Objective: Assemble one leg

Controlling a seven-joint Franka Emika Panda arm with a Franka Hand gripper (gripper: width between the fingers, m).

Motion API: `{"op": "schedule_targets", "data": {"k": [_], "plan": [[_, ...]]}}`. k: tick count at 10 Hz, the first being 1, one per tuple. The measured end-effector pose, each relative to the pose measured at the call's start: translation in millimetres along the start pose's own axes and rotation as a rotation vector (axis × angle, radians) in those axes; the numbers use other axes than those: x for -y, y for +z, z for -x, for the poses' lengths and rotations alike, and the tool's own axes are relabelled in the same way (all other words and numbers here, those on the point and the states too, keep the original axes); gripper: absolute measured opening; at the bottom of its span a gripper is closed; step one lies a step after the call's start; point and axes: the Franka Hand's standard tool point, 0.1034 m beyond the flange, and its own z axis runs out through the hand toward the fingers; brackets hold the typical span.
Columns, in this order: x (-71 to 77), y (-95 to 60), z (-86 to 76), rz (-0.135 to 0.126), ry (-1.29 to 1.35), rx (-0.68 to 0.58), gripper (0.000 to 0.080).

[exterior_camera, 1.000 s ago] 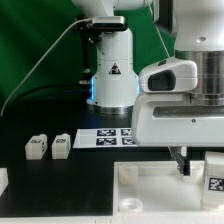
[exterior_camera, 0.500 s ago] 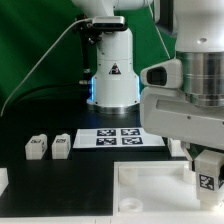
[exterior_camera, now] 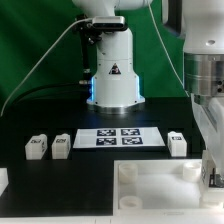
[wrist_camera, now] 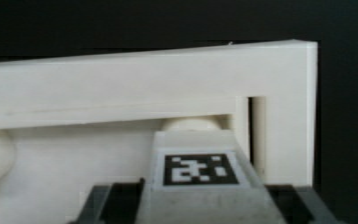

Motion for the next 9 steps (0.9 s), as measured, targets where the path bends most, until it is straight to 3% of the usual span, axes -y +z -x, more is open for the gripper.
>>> {"op": "schedule_targets", "data": {"k": [1,2,3,4,5,9], "plan": [[-0.2,0.2,0.3,0.000,-0.004,0.000,0.0321],[-0.2,0.2,0.5,0.000,-0.007,0.000,0.0507],[-0.1,0.1,0.3,0.000,-0.068,0.000,0.0507],[1.8,-1.7,0.0,-0.012,-0.210,-0.001,0.0623],[6.0,-3.4,-1.6,-0.042,-0.433,-0.008,0.0643],[4.1,-3.4,-2.7,-0.032,-0.880,-0.021,0.0649]]}}
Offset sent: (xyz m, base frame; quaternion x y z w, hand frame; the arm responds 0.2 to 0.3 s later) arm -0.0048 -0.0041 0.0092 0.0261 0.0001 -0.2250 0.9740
